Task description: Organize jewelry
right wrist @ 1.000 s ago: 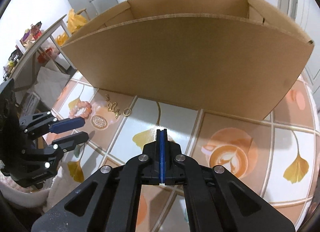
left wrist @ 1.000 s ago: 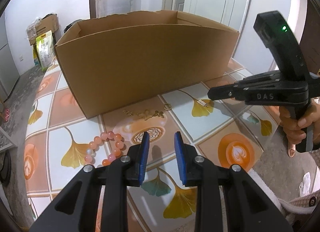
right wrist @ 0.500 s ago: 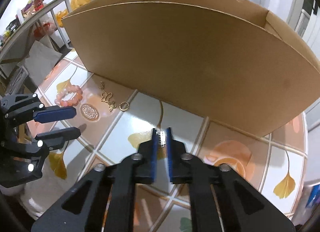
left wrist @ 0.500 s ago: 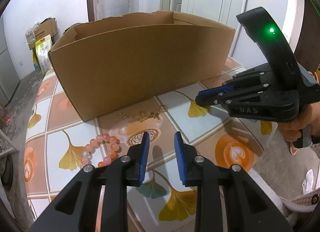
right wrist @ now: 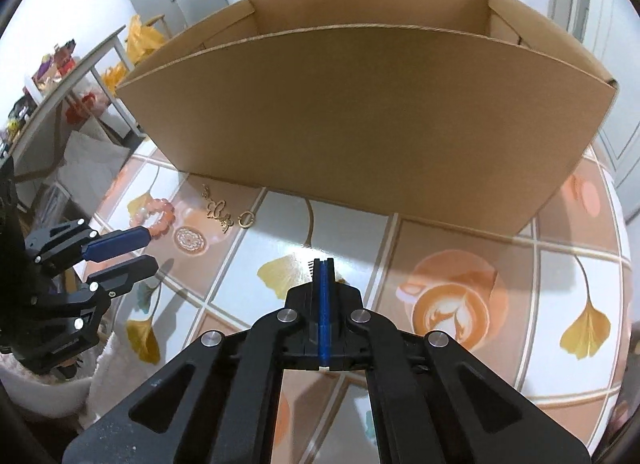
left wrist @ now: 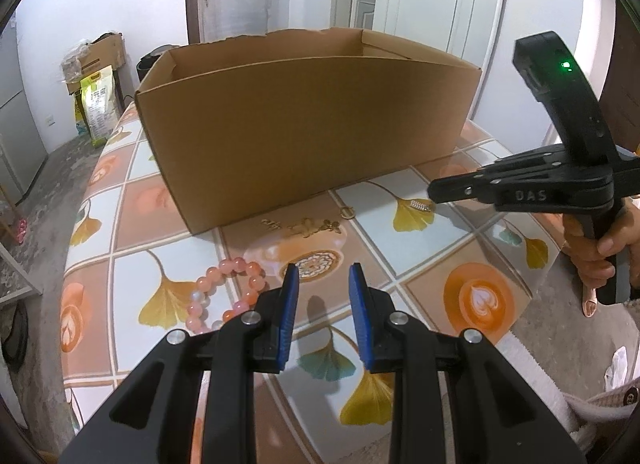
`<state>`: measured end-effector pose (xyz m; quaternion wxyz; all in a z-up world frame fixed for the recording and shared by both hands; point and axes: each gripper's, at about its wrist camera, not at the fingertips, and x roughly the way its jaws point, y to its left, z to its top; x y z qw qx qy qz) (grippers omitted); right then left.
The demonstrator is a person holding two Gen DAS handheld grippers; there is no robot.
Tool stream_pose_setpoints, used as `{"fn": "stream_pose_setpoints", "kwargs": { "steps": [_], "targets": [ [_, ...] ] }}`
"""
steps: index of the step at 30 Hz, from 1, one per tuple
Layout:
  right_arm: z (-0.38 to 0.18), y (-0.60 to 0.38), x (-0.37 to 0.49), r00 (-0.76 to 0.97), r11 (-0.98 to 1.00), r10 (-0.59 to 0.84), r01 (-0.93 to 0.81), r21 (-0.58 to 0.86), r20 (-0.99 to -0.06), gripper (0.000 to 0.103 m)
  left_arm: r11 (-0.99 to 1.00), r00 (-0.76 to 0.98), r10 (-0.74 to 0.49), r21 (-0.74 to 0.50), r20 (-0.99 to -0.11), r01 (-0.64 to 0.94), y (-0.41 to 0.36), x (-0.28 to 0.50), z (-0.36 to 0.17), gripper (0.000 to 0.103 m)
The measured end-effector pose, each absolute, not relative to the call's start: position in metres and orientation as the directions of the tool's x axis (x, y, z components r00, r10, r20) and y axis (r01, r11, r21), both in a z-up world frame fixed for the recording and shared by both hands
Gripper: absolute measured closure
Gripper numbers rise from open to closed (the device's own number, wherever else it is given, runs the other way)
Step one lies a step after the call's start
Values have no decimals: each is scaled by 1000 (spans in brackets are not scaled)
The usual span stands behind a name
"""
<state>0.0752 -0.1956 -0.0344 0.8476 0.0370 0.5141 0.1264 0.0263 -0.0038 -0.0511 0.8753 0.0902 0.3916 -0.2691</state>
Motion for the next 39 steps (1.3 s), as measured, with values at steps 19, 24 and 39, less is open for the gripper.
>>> {"fn": "stream_pose_setpoints", "kwargs": {
  "steps": [19, 24, 39],
  "targets": [
    [-19, -199, 58, 469, 972, 229, -150, 178, -853, 68, 822, 513, -395, -44, -762, 568, -27, 33, -61, 78],
    [-21, -201, 57, 467, 972, 231, -142, 186, -854, 67, 821, 504, -388, -42, -772, 570, -30, 36, -64, 78],
    [-17, -201, 61, 471, 970, 240, -149, 192, -849, 67, 829, 525, -384, -32, -760, 559, -27, 32, -59, 78]
  ]
}}
